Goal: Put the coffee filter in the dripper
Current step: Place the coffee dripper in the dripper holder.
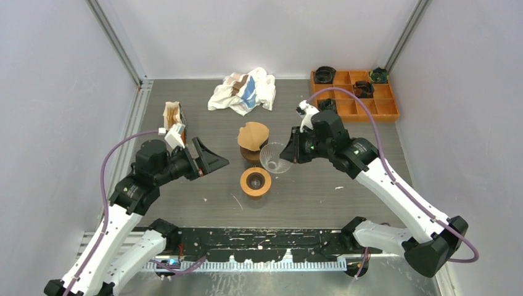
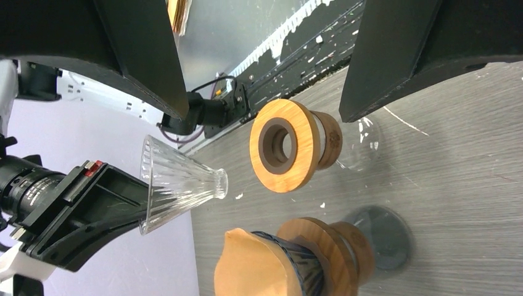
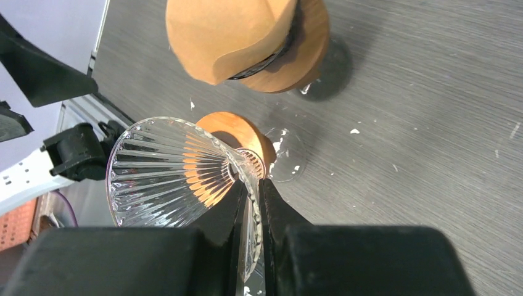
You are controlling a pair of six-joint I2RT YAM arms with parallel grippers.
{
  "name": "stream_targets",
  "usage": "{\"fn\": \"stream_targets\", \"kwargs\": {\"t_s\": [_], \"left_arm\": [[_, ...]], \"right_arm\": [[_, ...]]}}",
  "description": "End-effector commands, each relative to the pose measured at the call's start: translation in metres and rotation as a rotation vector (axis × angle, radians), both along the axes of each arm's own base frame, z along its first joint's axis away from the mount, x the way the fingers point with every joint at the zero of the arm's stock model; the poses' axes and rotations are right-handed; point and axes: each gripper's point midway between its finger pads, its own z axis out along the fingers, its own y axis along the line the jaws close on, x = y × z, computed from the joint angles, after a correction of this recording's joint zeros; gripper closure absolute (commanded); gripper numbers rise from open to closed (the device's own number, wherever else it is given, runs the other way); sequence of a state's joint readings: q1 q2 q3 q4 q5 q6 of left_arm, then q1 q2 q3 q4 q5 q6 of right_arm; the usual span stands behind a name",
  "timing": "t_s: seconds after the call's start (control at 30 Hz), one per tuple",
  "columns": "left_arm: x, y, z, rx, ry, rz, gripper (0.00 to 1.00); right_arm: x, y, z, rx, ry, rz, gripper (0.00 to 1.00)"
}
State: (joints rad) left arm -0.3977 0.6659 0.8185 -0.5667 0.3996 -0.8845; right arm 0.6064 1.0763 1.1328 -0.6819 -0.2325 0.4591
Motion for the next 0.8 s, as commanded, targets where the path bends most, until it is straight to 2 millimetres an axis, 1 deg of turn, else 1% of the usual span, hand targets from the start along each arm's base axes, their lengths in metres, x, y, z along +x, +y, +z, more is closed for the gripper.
{"fn": "stream_targets", "kwargs": {"t_s": [0.0, 0.1, 0.3, 0.43, 0.6, 0.7, 0.73, 0.77], "left_arm": [[0.004, -0.017, 0.013, -0.022, -0.063, -0.045, 0.04], [0.005, -0.019, 0.013, -0.006, -0.074, -0.036, 0.04], [0.005, -0.024, 0.015, -0.017, -0.072, -0.045, 0.08], [0.004, -0.027, 0.015, -0.025, -0.072, -0.048, 0.11], [0.003, -0.034, 0.013, -0.029, -0.065, -0.061, 0.12], [0.003, -0.039, 0.006, -0.015, -0.05, -0.072, 0.12], [0.003, -0.04, 0.004, -0.011, -0.047, -0.073, 0.15], [0.003, -0.041, 0.002, -0.006, -0.043, -0.073, 0.16]], "right_arm": [[0.0, 0.024, 0.025, 0.019, -0.079, 0.041, 0.97], [-0.009, 0.039, 0.022, 0.003, -0.08, 0.089, 0.97], [-0.017, 0.062, 0.011, -0.023, -0.072, 0.142, 0.96], [-0.016, 0.071, 0.005, -0.031, -0.069, 0.152, 0.96], [-0.015, 0.08, -0.004, -0.038, -0.055, 0.164, 0.96], [-0.015, 0.084, -0.009, -0.047, -0.049, 0.171, 0.96], [-0.015, 0.084, -0.011, -0.052, -0.046, 0.171, 0.96], [-0.015, 0.084, -0.013, -0.057, -0.045, 0.171, 0.96]]}}
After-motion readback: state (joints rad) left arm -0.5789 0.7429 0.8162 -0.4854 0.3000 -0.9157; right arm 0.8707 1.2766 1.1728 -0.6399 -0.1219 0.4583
